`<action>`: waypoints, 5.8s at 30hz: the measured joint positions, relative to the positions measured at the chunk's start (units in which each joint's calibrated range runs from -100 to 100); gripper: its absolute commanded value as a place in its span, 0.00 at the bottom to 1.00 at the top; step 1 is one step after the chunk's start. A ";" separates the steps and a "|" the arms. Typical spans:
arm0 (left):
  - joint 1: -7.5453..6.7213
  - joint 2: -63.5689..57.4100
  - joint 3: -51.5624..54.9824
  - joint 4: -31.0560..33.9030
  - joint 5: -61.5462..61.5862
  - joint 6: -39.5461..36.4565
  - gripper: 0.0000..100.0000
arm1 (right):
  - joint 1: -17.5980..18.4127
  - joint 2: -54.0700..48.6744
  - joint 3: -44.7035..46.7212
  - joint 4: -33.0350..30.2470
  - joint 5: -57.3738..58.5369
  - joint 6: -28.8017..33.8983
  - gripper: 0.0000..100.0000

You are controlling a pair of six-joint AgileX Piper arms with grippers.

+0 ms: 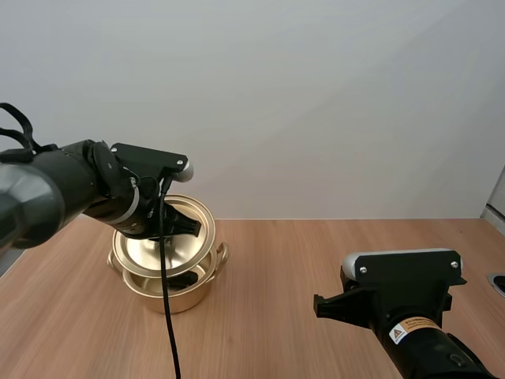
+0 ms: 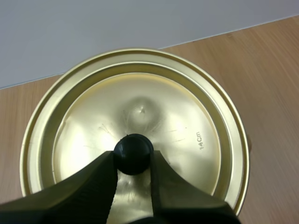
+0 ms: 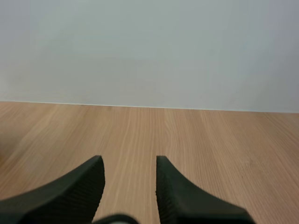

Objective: Open the pot, put the car inside, and close it

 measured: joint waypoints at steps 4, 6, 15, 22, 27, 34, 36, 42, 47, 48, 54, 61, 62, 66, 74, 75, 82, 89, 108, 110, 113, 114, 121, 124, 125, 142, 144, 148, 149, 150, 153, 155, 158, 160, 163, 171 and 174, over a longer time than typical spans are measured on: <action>0.00 2.35 0.00 0.00 0.00 0.13 0.00 | 0.00 0.00 0.00 0.00 0.00 0.00 0.60; 0.00 3.00 0.00 0.00 0.00 0.13 0.00 | 0.00 0.00 0.00 0.00 0.00 0.00 0.60; 0.00 7.84 0.00 0.86 -0.20 0.47 0.00 | 0.00 0.00 0.00 0.00 0.00 0.00 0.60; 0.00 9.74 0.00 1.16 -0.62 0.47 0.00 | 0.00 0.00 0.00 0.00 0.00 0.00 0.60; 0.00 9.74 0.00 1.16 -0.83 0.91 0.00 | 0.00 0.00 0.00 0.00 0.00 0.00 0.60; 0.00 9.74 0.00 1.16 -0.96 1.11 0.34 | 0.00 0.00 0.00 0.00 0.00 0.00 0.60; 0.00 9.74 0.00 1.16 -0.96 1.11 0.53 | 0.00 0.00 0.00 0.00 0.00 0.00 0.60; 0.00 9.74 0.00 1.05 -0.96 1.11 0.74 | 0.00 0.00 0.00 0.00 0.00 0.00 0.60; 0.00 9.74 0.00 1.05 -0.96 1.11 0.74 | 0.00 0.00 0.00 0.00 0.00 0.00 0.60; 0.00 9.74 0.00 1.05 -0.96 1.11 0.74 | 0.00 0.00 0.00 0.00 0.00 0.00 0.60; 0.00 9.61 0.00 0.16 -3.72 0.82 0.74 | 0.00 0.00 0.00 0.00 0.00 0.00 0.60; 0.00 5.90 0.00 -0.80 -16.85 -3.02 0.74 | 0.00 0.00 0.00 0.00 0.00 0.00 0.60; 0.00 4.88 0.00 -0.80 -19.70 -3.81 0.74 | 0.08 0.00 0.00 0.00 0.00 0.00 0.60; 0.00 0.84 0.00 -0.80 -28.52 -4.67 0.74 | 0.41 0.00 0.00 0.00 0.00 0.00 0.60; 0.00 -9.48 0.00 -0.80 -51.56 -4.67 0.74 | 0.41 0.00 0.00 0.00 0.00 0.00 0.60; 0.00 -10.38 0.00 -0.80 -54.32 -4.67 0.74 | 0.41 0.00 0.00 0.00 0.00 0.00 0.60; 0.00 -14.33 0.00 -1.12 -62.12 -5.01 0.74 | 0.41 0.00 0.00 0.00 0.00 0.00 0.60; 0.00 -21.21 5.49 -2.08 -63.29 -6.70 0.74 | 0.41 0.00 0.00 0.00 0.00 0.00 0.60; -0.25 -46.08 36.76 0.97 -84.40 -6.89 0.69 | 0.41 0.00 0.00 0.00 0.00 0.00 0.60; -0.25 -49.01 36.76 0.97 -80.52 -7.25 0.68 | 0.41 0.00 0.00 0.00 0.00 0.00 0.60; -0.25 -53.43 36.76 0.97 -74.00 -9.25 0.68 | 0.41 0.00 0.00 0.00 0.00 0.00 0.60; -0.25 -54.79 37.02 0.97 -72.28 -10.09 0.68 | 0.41 0.00 0.00 0.00 0.00 0.00 0.60; -0.25 -62.50 42.14 1.31 -69.73 -11.03 0.68 | 0.41 0.00 0.00 0.00 0.00 0.00 0.60; -0.25 -62.95 42.44 1.31 -68.47 -11.03 0.67 | 0.41 0.00 0.00 0.00 0.00 0.00 0.60; -0.25 -62.95 42.44 1.31 -66.73 -11.03 0.66 | 0.41 0.00 0.00 0.00 0.00 0.00 0.60; -0.25 -62.96 42.44 3.50 -48.30 -13.27 0.60 | 0.41 0.00 0.00 0.00 0.00 0.00 0.60; -0.25 -62.96 42.44 4.27 -46.46 -13.27 0.60 | 0.41 0.00 0.00 0.00 0.00 0.00 0.60; -0.25 -62.96 42.44 5.61 -42.20 -13.27 0.60 | 0.41 0.00 0.00 0.00 0.00 0.00 0.60; -0.25 -62.96 42.44 5.94 -40.85 -13.27 0.60 | 0.41 0.00 0.00 0.00 0.00 0.00 0.60; -0.25 -62.96 42.44 5.93 -39.12 -13.27 0.60 | 0.41 0.00 0.00 0.00 0.00 0.00 0.60; -0.41 -62.96 42.44 5.93 -34.59 -13.86 0.60 | 0.41 0.00 0.00 0.00 0.00 0.00 0.60; -1.15 -62.96 42.44 5.93 -28.19 -15.27 0.60 | 0.41 0.00 0.00 0.00 0.00 0.00 0.60; -1.98 -62.96 42.44 5.93 -25.86 -16.53 0.60 | 0.41 0.00 0.00 0.00 0.00 0.00 0.60; -1.98 -62.96 42.44 5.93 -26.38 -18.00 0.60 | 0.41 0.00 0.00 0.00 0.00 0.00 0.60; -1.98 -62.96 42.44 5.93 -26.65 -20.67 0.60 | 0.41 0.00 0.00 0.00 0.00 0.00 0.60; -1.98 -62.96 42.44 7.28 -25.55 -24.53 0.60 | 0.41 0.00 0.00 0.00 0.00 0.00 0.60; -1.98 -62.96 42.44 7.28 -25.55 -24.53 0.60 | 0.41 0.00 0.00 0.00 0.00 0.00 0.60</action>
